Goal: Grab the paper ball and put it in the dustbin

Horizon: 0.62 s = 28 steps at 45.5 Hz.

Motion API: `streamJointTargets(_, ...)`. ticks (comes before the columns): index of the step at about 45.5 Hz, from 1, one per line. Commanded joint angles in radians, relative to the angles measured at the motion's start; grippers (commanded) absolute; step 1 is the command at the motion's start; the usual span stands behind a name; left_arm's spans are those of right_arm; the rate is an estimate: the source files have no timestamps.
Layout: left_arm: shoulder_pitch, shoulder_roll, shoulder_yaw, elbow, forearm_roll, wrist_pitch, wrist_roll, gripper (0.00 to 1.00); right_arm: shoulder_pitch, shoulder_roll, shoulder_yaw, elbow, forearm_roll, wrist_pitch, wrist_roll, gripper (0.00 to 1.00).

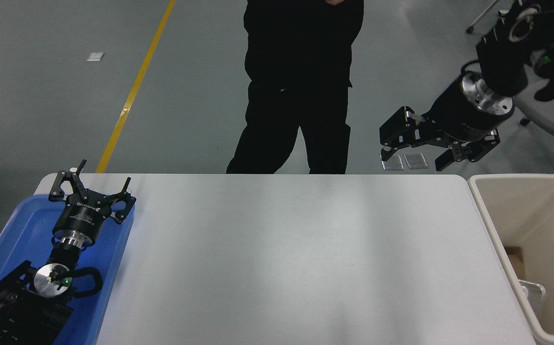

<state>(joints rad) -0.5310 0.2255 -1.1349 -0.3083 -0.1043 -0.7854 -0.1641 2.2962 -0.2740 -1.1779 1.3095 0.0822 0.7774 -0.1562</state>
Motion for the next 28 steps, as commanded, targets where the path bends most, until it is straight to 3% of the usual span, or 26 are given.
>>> streamJointTargets(1, 0.0, 0.0, 0.0, 0.0, 0.0, 0.0, 0.0, 0.99, 0.072, 0.064, -0.111, -0.001, -0.015, 0.008, -0.002, 1.0)
streamJointTargets(9, 0.0, 0.0, 0.0, 0.0, 0.0, 0.0, 0.0, 0.99, 0.063, 0.064, -0.115, -0.001, -0.128, 0.008, -0.002, 1.0)
streamJointTargets(28, 0.0, 0.0, 0.0, 0.0, 0.0, 0.0, 0.0, 0.99, 0.072, 0.041, -0.075, -0.007, -0.127, 0.008, 0.0, 1.0)
